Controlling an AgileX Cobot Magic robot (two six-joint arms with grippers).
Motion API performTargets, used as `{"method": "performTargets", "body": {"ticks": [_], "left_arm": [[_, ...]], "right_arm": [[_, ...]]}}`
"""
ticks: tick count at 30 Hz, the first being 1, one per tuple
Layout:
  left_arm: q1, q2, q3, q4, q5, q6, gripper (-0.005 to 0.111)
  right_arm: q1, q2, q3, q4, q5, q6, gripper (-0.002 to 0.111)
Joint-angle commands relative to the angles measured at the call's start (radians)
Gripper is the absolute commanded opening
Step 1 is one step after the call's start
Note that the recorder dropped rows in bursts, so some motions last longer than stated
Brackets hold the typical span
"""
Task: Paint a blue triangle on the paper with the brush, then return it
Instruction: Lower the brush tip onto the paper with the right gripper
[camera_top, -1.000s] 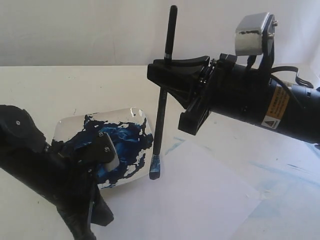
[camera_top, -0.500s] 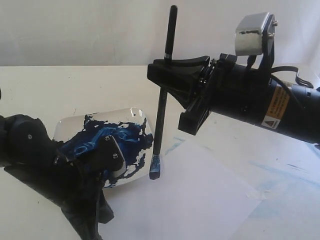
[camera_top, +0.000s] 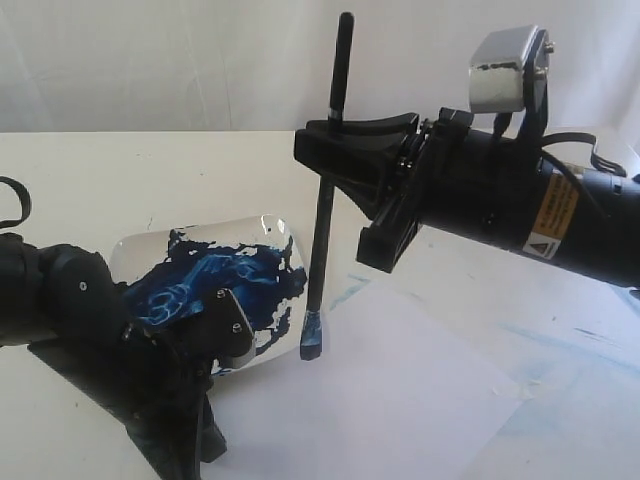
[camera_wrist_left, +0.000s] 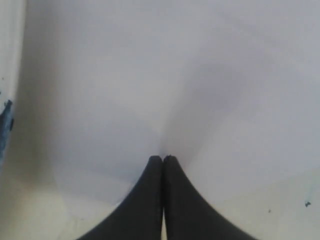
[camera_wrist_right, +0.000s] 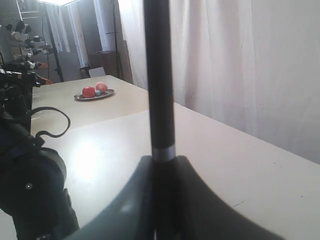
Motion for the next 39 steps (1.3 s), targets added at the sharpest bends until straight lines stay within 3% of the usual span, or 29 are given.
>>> {"method": "performTargets", "body": {"ticks": [1,34,39], "left_arm": [[-0.007,0.002,0.002,-0.011,0.013,0.006,0.0],[-0.007,0.033,0.006,-0.002,0.013,0.024,0.0],[-0.007,0.033,0.006,-0.002,0.013,0.024,0.0]], "right_arm": [[-0.003,0.001,0.003,-0.045,-0.003,-0.008,0.0],[-0.003,0.001,0.003,-0.117,0.017,-0.008,0.0],[-0.003,0.001,0.003,-0.143,0.015,-0.084,0.0]]}}
